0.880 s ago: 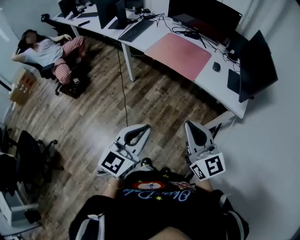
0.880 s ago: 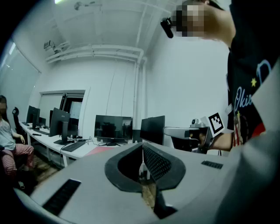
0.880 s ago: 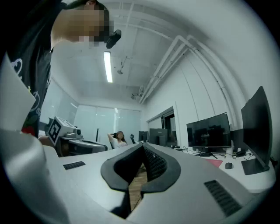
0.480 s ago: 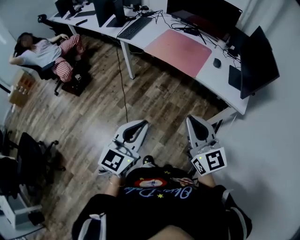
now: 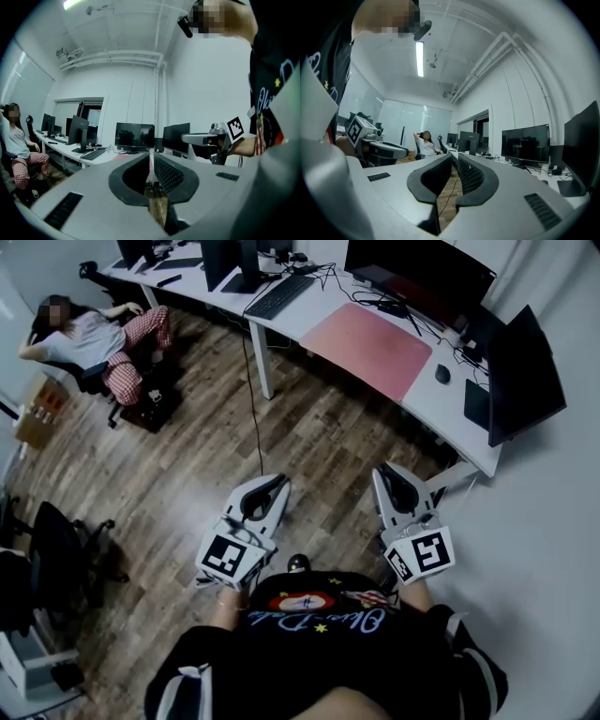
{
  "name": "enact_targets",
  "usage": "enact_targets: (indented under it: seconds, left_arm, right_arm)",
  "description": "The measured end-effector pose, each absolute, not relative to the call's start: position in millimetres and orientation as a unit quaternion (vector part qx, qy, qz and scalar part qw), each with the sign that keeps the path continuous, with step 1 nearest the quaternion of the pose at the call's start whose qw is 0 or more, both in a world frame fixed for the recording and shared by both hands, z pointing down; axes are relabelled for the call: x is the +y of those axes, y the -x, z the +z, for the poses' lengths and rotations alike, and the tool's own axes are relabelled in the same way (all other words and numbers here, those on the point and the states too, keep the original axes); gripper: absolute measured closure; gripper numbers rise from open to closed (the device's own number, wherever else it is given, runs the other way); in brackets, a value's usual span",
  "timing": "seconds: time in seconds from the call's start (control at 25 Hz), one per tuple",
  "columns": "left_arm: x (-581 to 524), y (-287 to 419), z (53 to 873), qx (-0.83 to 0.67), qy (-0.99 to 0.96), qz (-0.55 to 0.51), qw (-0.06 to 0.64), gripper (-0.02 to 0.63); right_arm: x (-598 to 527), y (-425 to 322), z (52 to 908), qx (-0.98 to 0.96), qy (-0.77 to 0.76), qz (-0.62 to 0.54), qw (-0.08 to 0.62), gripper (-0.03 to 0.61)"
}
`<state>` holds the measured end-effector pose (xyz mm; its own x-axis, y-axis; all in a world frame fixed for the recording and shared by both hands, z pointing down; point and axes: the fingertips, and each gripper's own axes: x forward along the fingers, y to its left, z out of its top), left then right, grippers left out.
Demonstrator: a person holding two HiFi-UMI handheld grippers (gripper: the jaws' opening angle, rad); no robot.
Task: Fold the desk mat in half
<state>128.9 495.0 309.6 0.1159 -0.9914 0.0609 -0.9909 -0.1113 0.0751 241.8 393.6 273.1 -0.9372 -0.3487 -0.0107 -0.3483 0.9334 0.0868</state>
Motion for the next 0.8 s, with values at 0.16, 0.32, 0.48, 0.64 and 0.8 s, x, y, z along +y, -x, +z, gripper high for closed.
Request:
enact_targets:
  seconds: [0.16,0.32,0.48,0.64,0.8]
  left_arm:
    - [504.2,-110.5,313.2,-0.666,-0.744,-0.009,0.048,0.594]
    - [502.9,-100.6,322.4,-0.663,-0.747,-0.014,0.055,0.548]
    - [500.0,-92.8,331.8,-0.666,-0.744,-0.006,0.060,0.523]
    - [490.2,-85.8,339.4,-0.672,-0.737,0.008,0.065,0.509]
    - [473.5,-73.8,339.0,-0.684,-0.727,0.034,0.048,0.509]
  right_arm:
    - [405.9,-222.8,274.1,-0.984,-0.172,-0.050,0.009,0.536]
    - [409.3,-218.8,279.9,-0.981,-0.182,-0.055,0.029,0.513]
    - [399.4,-220.7,283.2,-0.977,-0.200,-0.059,0.044,0.505]
    - [382.0,-220.7,289.5,-0.975,-0.208,-0.057,0.051,0.500]
    - [357.7,-213.6,292.7,-0.976,-0.206,-0.054,0.045,0.500]
